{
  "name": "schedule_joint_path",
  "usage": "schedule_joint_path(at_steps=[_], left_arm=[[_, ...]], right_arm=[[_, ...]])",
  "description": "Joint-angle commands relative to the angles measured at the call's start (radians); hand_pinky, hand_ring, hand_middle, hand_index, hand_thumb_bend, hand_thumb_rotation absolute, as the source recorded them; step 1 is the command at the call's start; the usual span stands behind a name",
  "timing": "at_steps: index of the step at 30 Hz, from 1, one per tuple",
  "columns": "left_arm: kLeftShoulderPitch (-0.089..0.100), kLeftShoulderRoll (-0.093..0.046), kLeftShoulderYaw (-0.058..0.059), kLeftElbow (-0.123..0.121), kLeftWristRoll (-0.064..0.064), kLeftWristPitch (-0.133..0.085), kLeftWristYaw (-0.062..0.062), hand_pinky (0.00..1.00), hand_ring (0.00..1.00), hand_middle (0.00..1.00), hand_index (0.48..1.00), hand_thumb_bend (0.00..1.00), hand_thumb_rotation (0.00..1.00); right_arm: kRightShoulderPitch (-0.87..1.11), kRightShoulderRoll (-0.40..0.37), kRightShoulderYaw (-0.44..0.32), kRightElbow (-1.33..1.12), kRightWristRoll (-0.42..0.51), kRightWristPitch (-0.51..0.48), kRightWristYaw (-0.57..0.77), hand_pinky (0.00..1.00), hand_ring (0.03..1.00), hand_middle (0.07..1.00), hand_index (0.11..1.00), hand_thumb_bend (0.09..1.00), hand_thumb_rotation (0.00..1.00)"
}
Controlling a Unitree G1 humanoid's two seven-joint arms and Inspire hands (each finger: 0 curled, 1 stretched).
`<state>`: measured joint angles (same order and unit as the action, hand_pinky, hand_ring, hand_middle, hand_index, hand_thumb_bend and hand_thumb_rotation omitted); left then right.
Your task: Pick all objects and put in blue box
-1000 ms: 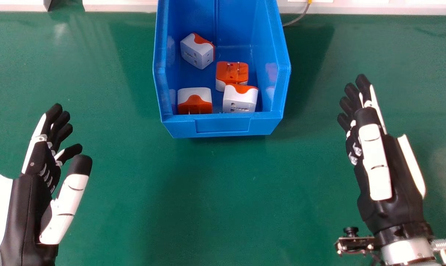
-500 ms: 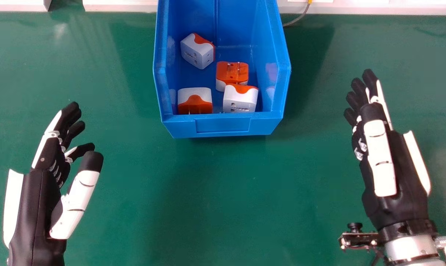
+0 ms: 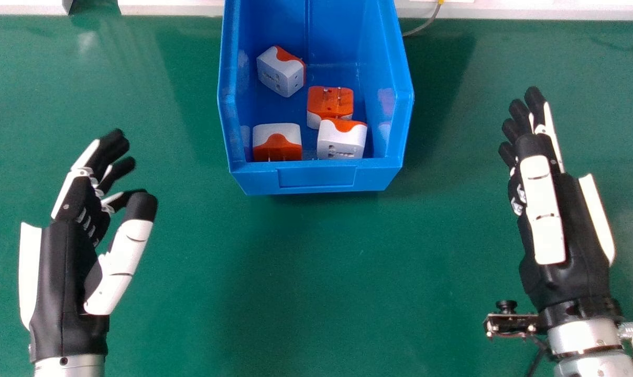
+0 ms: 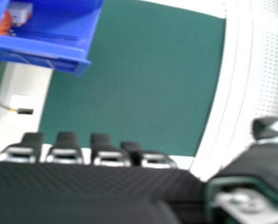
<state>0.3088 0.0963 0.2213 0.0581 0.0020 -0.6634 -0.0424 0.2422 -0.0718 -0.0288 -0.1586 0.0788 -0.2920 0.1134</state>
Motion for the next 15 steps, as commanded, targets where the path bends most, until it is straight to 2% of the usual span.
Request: schedule_joint_path(at_steps=[1,7,8,10,13,15], left_arm=[[-0.007,0.001,0.002,-0.013,-0.005,-0.014,0.009,0.66,0.82,0.86,0.834,0.76,0.72],[-0.004,-0.008,0.005,-0.018,0.003,-0.018,0.031,0.64,0.80,0.84,0.825,0.77,0.70],[-0.001,-0.009,0.003,-0.016,0.001,-0.023,0.031,0.63,0.80,0.84,0.820,0.78,0.70],[0.012,-0.011,-0.003,-0.022,-0.006,-0.016,0.027,0.63,0.79,0.83,0.812,0.78,0.69],[0.032,-0.013,-0.009,-0.035,0.003,-0.008,0.028,0.62,0.79,0.83,0.806,0.78,0.69],[0.037,-0.010,-0.012,-0.042,0.008,-0.002,0.027,0.63,0.81,0.84,0.812,0.77,0.69]], right_arm=[[-0.016,0.006,-0.009,-0.014,-0.001,-0.026,-0.008,1.00,1.000,1.000,1.000,0.139,1.00],[-0.010,0.008,-0.007,-0.012,-0.008,-0.037,-0.008,1.00,1.000,1.000,1.000,0.131,1.00],[-0.006,0.008,-0.006,-0.012,-0.007,-0.041,-0.006,1.00,1.000,1.000,1.000,0.128,1.00],[0.002,0.008,-0.005,-0.016,-0.009,-0.045,-0.004,1.00,1.000,1.000,1.000,0.124,1.00],[0.011,0.008,-0.006,-0.017,-0.005,-0.052,-0.001,1.00,1.000,1.000,1.000,0.116,1.00],[0.013,0.006,-0.007,-0.016,-0.001,-0.052,0.002,1.00,1.000,1.000,1.000,0.107,1.00]])
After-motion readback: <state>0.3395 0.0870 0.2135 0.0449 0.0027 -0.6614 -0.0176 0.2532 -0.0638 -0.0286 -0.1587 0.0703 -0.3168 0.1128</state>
